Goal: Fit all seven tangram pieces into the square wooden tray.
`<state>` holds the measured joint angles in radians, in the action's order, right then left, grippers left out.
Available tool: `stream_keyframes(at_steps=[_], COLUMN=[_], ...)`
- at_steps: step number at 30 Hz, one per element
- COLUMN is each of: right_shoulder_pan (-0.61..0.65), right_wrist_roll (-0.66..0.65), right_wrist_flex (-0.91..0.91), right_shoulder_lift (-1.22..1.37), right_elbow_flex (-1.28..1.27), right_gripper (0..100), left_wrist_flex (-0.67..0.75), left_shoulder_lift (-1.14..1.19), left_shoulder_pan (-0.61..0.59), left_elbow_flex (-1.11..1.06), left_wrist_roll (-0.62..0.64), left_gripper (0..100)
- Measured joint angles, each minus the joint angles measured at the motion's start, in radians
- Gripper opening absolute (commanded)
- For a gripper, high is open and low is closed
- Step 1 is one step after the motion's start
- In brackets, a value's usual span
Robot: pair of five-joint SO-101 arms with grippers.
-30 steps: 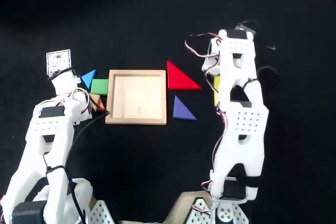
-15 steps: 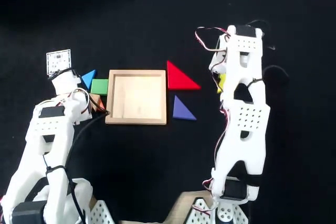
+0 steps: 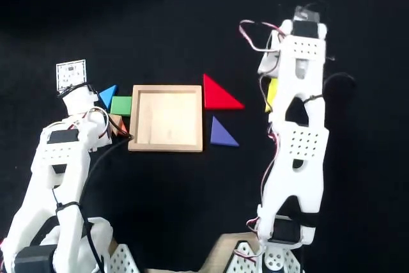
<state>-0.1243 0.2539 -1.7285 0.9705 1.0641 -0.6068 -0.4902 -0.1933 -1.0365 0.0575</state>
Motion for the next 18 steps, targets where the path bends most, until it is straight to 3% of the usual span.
stream_keyframes(at_steps=[3, 10, 18], right_shoulder_pan=[-0.031, -0.054, -0.087], right_wrist_roll=[-0.074, -0.189, -0.199], right_wrist_flex=[0.041, 0.353, 0.256], right_shoulder_lift=[-0.002, 0.186, 0.307], right_elbow_flex=[0.055, 0.077, 0.272], right_gripper=[0.6, 3.9, 3.8], left_wrist_flex=[0.0, 0.0, 0.0], left_shoulder_lift=[0.0, 0.0, 0.0], left_shoulder_pan=[0.0, 0.0, 0.0], left_elbow_flex=[0.0, 0.0, 0.0], left_wrist_roll=[0.0, 0.0, 0.0], left_gripper=[3, 3, 3])
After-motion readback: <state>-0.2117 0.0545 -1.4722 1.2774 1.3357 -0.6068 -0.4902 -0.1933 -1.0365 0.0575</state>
